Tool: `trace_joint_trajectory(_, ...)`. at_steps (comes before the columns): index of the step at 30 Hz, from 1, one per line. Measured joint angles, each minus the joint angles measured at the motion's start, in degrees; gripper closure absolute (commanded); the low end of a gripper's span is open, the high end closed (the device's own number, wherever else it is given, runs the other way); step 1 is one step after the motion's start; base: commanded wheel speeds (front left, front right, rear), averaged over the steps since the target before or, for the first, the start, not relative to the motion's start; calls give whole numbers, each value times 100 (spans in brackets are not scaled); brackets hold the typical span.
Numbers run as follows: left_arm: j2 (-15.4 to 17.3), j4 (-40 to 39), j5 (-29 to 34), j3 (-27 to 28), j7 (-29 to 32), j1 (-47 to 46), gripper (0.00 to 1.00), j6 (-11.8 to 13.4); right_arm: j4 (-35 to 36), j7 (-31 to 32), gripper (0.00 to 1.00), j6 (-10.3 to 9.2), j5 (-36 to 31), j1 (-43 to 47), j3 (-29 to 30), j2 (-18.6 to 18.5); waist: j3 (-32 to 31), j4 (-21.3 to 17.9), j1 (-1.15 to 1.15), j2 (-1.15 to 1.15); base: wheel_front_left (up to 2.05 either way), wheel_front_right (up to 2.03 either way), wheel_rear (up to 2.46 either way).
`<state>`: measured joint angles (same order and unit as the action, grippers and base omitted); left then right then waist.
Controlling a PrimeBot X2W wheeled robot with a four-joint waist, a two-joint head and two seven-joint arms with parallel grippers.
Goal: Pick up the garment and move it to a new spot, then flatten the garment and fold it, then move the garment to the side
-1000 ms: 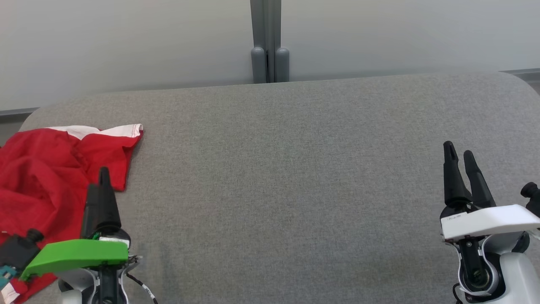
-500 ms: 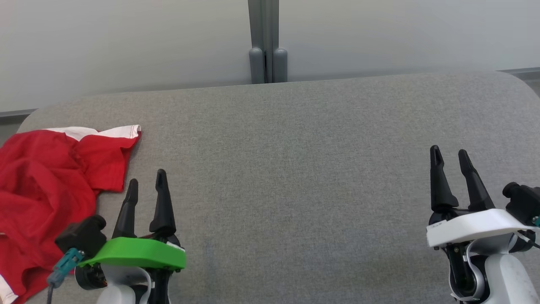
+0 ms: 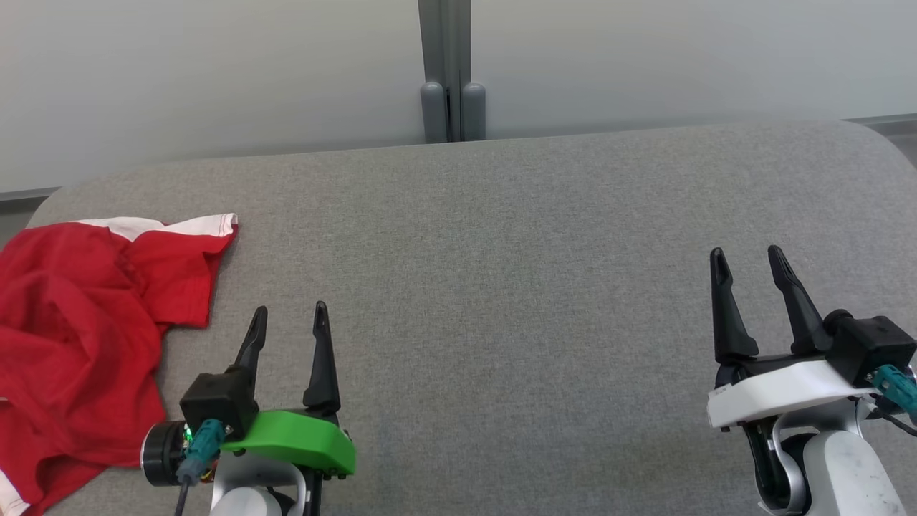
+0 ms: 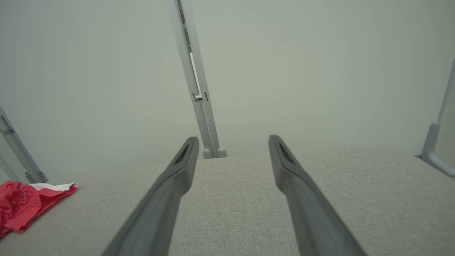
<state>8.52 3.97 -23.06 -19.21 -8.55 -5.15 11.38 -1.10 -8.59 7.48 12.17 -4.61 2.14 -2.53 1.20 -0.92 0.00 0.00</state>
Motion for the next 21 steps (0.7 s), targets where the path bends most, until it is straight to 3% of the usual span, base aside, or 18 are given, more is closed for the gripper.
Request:
trace_joint_trajectory(5,297,131,539,-536,-70,-166,0,369,13,-63,0,0,-449,5,-8,-3,-5,11,0,0,0,0,0)
trace_joint_trajectory(11,371,88,582,-895,-162,-294,0,836,31,-154,0,0,-946,19,-77,-5,0,30,0,0,0,0,0)
trace_joint_trajectory(21,375,-118,520,-877,-278,-270,0,927,115,-276,0,1,-628,23,73,-12,-3,69,0,0,0,0,0)
